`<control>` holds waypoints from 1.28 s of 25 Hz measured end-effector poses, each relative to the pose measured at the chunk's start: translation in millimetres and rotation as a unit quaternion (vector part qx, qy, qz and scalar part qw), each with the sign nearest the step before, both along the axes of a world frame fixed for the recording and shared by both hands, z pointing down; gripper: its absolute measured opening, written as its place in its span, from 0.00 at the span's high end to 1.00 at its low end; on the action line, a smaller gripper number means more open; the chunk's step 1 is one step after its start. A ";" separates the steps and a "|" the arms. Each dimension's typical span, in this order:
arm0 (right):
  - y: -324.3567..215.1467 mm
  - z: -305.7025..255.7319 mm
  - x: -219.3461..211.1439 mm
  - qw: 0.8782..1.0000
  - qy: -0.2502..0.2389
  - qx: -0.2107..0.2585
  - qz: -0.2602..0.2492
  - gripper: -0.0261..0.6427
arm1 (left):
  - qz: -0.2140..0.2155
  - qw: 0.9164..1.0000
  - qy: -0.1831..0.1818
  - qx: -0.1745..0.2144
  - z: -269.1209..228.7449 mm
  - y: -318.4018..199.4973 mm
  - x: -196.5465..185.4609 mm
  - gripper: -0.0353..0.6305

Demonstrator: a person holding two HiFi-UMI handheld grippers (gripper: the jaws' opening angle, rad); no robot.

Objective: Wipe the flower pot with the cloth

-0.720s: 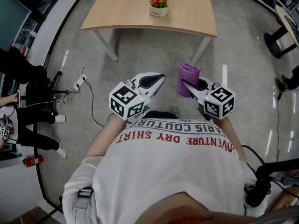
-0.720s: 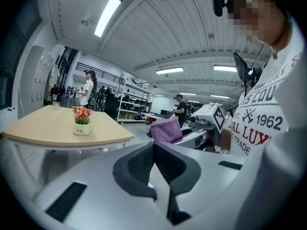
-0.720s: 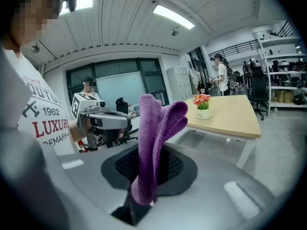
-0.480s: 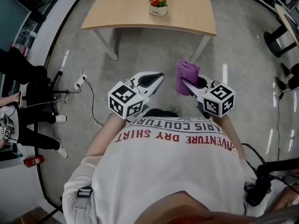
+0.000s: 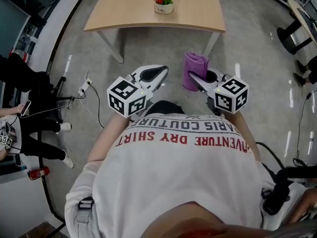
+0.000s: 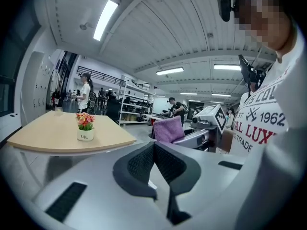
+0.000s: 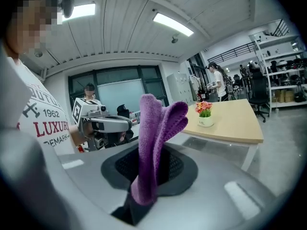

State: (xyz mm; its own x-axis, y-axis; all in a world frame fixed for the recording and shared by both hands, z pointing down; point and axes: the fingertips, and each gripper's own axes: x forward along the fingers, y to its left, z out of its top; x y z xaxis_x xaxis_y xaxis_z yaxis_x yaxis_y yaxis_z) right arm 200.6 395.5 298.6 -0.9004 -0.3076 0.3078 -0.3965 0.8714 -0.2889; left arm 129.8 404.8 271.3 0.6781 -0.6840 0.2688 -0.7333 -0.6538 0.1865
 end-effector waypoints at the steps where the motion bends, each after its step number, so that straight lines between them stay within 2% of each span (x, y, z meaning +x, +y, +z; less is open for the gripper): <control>1: -1.7 0.3 -2.9 1.000 -0.001 0.000 0.001 0.88 | 0.001 1.000 -0.001 0.002 -0.6 -1.7 -2.9 0.94; 5: -15.8 13.5 -16.9 1.000 0.002 -0.003 0.007 0.88 | 0.001 1.000 -0.005 0.003 9.7 -16.0 -23.5 0.94; 8: -37.2 30.0 -23.3 1.000 0.002 -0.010 0.018 0.88 | -0.006 1.000 0.005 -0.007 26.5 -36.6 -37.8 0.94; 13: -106.4 51.6 -58.4 0.999 0.018 -0.025 0.020 0.88 | -0.015 0.999 0.012 -0.026 47.5 -104.5 -76.2 0.94; 15: -146.7 58.4 -82.7 0.999 0.014 -0.032 0.026 0.88 | -0.016 0.999 0.017 -0.038 56.4 -143.1 -102.0 0.94; 19: -236.7 70.1 -156.2 0.998 0.027 -0.043 0.041 0.88 | -0.015 0.998 0.016 -0.060 70.5 -234.7 -183.5 0.94; 23: -295.5 83.4 -207.7 0.995 0.030 -0.063 0.069 0.88 | 0.002 0.997 0.014 -0.080 86.3 -300.8 -241.0 0.94; 27: -338.5 94.5 -231.4 0.991 0.041 -0.067 0.105 0.88 | 0.039 0.996 0.003 -0.082 92.9 -351.0 -269.8 0.94; 32: -380.3 110.5 -259.0 0.988 0.057 -0.060 0.130 0.88 | 0.063 0.994 -0.005 -0.087 104.9 -405.4 -299.4 0.94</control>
